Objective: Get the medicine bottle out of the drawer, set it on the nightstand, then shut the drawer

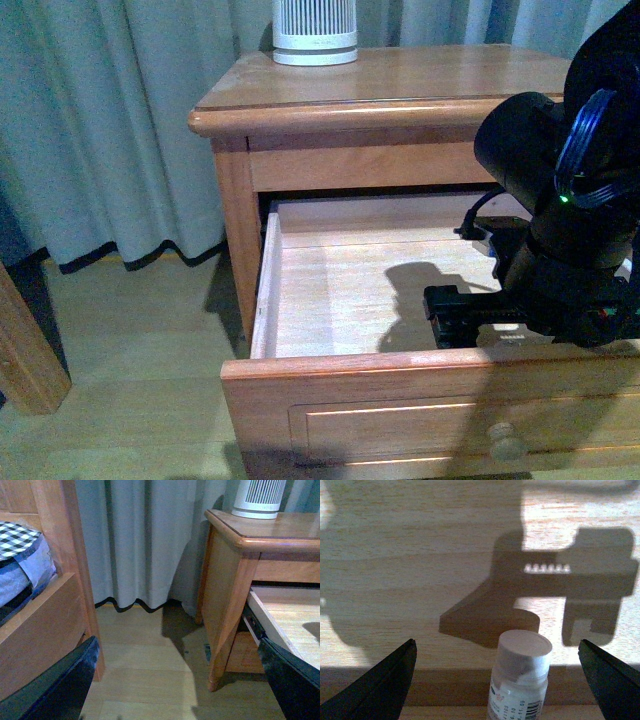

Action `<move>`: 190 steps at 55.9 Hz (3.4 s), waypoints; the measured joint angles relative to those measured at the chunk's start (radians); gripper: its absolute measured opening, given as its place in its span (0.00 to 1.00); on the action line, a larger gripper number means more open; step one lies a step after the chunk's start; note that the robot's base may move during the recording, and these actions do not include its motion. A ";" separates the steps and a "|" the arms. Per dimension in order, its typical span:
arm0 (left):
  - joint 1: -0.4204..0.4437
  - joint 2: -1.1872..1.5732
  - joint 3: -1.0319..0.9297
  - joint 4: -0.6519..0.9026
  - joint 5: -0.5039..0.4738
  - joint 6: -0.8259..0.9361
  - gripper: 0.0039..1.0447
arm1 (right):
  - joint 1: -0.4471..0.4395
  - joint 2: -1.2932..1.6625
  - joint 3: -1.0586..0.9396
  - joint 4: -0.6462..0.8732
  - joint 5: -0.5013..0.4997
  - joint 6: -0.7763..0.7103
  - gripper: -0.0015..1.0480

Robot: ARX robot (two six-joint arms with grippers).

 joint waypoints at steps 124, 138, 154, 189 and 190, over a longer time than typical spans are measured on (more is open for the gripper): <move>0.000 0.000 0.000 0.000 0.000 0.000 0.94 | 0.013 0.108 0.451 0.858 0.261 -0.416 0.27; 0.000 0.000 0.000 0.000 0.000 0.000 0.94 | 0.013 0.154 0.457 0.922 0.256 -0.336 0.27; 0.000 0.000 0.000 0.000 0.000 0.000 0.94 | 0.019 0.127 0.396 0.988 0.213 -0.288 0.68; 0.000 0.000 0.000 0.000 0.000 0.000 0.94 | 0.092 -0.750 -0.532 1.026 0.150 -0.195 0.93; 0.000 0.000 0.000 0.000 0.000 0.000 0.94 | 0.094 -0.780 -0.573 1.014 0.153 -0.187 0.93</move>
